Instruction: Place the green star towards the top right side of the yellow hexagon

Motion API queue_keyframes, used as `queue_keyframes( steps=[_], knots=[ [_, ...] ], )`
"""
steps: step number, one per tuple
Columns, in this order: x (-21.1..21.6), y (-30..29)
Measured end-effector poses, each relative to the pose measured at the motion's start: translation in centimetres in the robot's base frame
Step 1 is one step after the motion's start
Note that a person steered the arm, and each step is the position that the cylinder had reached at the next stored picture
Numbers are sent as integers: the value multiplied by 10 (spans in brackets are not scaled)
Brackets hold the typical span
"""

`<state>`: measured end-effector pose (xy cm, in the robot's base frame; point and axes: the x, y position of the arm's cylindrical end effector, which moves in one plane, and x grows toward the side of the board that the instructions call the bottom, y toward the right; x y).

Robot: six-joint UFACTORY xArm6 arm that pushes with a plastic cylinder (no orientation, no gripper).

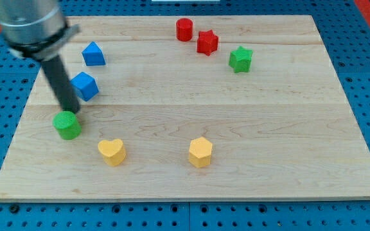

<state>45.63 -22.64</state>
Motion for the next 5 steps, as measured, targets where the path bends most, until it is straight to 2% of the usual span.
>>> queue_keyframes(
  steps=[1, 3, 4, 5],
  knots=[
    [-8, -30],
    [-52, -75],
    [-83, -57],
    [-150, -46]
  ],
)
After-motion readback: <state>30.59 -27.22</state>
